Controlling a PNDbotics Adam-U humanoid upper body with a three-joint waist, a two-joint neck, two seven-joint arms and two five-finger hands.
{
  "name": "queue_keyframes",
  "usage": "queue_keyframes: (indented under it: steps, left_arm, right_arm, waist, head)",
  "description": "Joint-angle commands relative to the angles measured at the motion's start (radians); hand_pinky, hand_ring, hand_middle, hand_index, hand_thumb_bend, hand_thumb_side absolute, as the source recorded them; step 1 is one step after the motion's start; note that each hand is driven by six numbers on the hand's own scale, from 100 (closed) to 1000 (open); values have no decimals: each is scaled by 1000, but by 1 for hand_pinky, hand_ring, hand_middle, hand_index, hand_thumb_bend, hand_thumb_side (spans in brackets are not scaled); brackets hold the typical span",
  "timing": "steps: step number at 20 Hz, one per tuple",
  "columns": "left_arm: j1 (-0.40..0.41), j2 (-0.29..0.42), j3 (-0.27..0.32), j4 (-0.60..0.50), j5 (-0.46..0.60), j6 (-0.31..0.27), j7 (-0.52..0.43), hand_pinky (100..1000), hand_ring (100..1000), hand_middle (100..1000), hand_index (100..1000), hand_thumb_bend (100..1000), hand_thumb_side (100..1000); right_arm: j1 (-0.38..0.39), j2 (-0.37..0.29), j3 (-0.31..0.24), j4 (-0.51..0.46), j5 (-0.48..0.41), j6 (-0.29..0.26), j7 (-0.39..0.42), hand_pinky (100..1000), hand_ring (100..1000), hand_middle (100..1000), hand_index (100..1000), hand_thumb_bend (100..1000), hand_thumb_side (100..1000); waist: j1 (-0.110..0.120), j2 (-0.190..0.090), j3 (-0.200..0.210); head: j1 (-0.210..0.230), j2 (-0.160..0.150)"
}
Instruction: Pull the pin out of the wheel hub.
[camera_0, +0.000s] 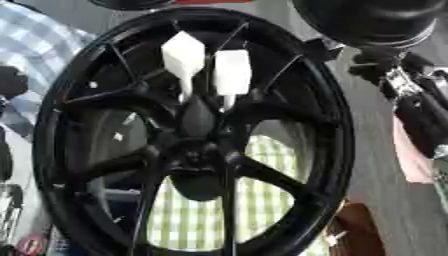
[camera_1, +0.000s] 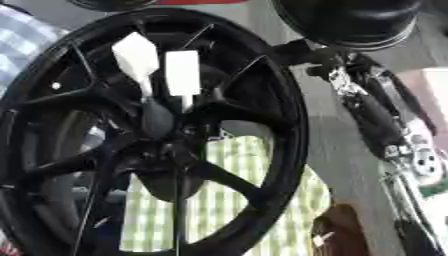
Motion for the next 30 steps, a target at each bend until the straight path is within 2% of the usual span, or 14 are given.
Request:
queue_keyframes:
  steps: [1,10,13,16,22,30]
  left_arm:
    - [-1,7,9,-15,7,-1,2,726,641,581,784,100,719]
    - [-1,7,9,-15,6,-2,1,727,641,581,785,100,719]
    - [0,9,9,-15,5,-2,1,727,641,581,784,100,718]
    - [2,12,8,-14,5,-1,0,727,641,581,784,100,718]
    - [7,18,7,-11,3,-1,-2,727,642,582,784,100,716]
    - [11,26,2,-9,1,0,-6,727,642,582,784,100,715]
  right_arm:
    - [-8,-13,-8,-13,-3,-3,2,970,796,752,779,100,581]
    - [-10,-15,-9,-19,-5,-3,2,970,798,753,780,100,576]
    - [-20,-35,-7,-45,-2,-10,13,967,800,758,784,100,561]
    - [-38,-85,-3,-79,4,-20,42,961,802,759,786,100,536]
    - [-98,-212,18,-89,-9,-73,111,951,804,761,789,100,503]
    - [-224,-342,61,-89,-33,-77,250,936,811,769,797,100,488]
  waist:
    - [1,-20,-1]
    - [0,-19,0]
    - [-1,-21,-1]
    - [-4,-26,-4]
    - [-10,-37,-8]
    - [-18,-48,-11]
  head:
    - [-3,-8]
    - [-2,-8]
    - [-3,-3]
    - [-3,3]
    - [-3,14]
    - [-8,25]
